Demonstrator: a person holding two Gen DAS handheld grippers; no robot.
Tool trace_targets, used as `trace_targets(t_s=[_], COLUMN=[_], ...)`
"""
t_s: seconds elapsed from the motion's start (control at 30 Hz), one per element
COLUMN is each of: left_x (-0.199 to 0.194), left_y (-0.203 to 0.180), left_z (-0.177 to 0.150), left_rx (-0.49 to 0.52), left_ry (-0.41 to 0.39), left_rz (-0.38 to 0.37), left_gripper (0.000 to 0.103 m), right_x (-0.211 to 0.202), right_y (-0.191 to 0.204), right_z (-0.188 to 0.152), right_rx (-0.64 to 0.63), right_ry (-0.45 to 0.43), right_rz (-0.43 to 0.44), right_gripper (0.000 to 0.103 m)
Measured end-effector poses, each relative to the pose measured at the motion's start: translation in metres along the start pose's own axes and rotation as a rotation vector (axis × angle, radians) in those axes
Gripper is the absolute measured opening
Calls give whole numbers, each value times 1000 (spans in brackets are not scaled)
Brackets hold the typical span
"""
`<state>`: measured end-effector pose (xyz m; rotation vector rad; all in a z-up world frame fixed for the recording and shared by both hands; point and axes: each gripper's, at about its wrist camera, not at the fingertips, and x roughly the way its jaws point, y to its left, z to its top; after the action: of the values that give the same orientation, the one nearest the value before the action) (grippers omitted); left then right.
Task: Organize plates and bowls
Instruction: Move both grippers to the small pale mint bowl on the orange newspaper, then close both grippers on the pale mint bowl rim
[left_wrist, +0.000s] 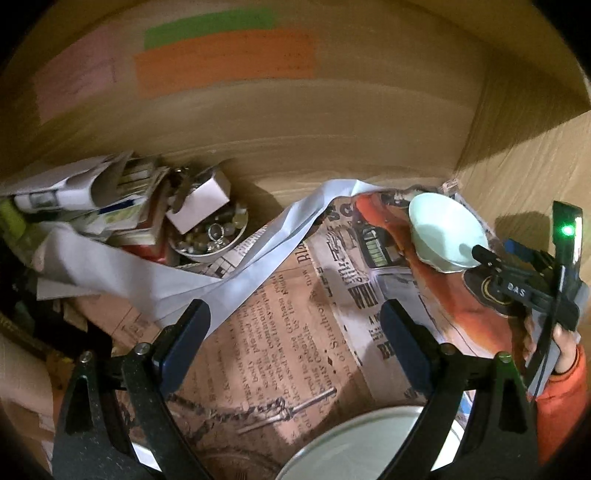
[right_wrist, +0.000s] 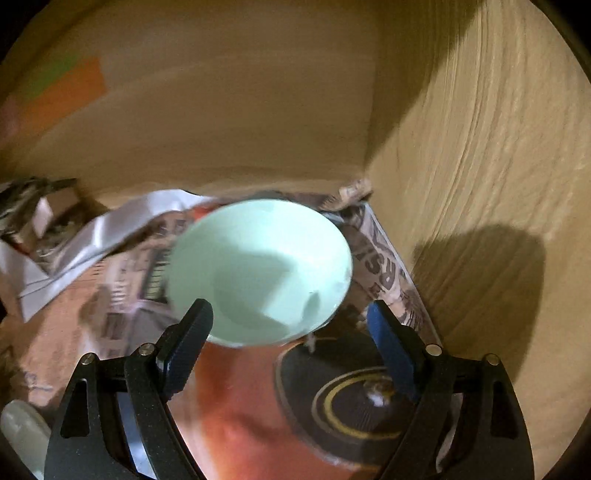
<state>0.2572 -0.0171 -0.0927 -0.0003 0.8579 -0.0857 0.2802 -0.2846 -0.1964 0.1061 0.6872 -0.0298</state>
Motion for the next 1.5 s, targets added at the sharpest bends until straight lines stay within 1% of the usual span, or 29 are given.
trace_targets(t_s=[0.03,0.1,0.17,0.23,0.3,0.33,0.43,0.47,0.67,0.77,0.87,0.97,1.0,1.03,1.17,1.2,1.27,1.33,1.37,1.43,1.47,1.5], left_x=[4,10,16,22,27,31,41,44,60,69,79,88,91,94,100,100,102,104,106,111,112,114], left_y=[-2,-7,-10,-15,-20,-22,-28,-30,-40,-40,-40,-41,-42,-44,-51,-53,-57,-62,-65,-70,-72,-73], left_z=[3,6,9,12,14,15,18,19,20,21,20,17,16,16,14,15,15,15,15,14,14,14], left_rx=[17,39,52,64,72,77,87,89,104,103,100,97,102,110,134,145,163,182,191,205,210,213], left_ry=[5,17,25,31,36,40,54,60,100,119,149,187,200,214,239,243,245,250,256,267,271,272], left_rz=[-4,2,-3,-11,-14,-16,-19,-21,-19,-14,-16,-31,-33,-37,-60,-70,-78,-85,-89,-99,-104,-109], left_gripper=[94,94,94,94,94,94,94,94,94,94,94,86,79,73,63,58,52,43,41,32,30,25], right_x=[4,13,21,26,32,34,29,26,8,-1,-9,-10,-7,-10,-10,-7,3,10,12,12,11,10], right_y=[-5,-11,-17,-22,-25,-24,-19,-16,1,19,27,34,32,31,29,31,29,30,30,33,34,36], right_z=[1,2,2,1,0,0,-2,-3,-16,-24,-30,-33,-29,-30,-29,-28,-26,-25,-25,-26,-26,-26], right_rx=[17,40,62,78,95,97,64,54,-12,-57,-94,-122,-122,-121,-102,-93,-64,-42,-38,-35,-36,-39], right_ry=[8,32,58,77,96,101,91,93,119,134,143,157,159,154,94,97,114,130,137,142,141,137], right_rz=[-1,2,5,10,39,47,22,34,158,218,258,296,298,296,253,261,286,310,319,339,342,339], right_gripper=[78,66,56,50,35,31,29,28,25,25,25,25,25,25,27,29,29,29,29,28,24,24])
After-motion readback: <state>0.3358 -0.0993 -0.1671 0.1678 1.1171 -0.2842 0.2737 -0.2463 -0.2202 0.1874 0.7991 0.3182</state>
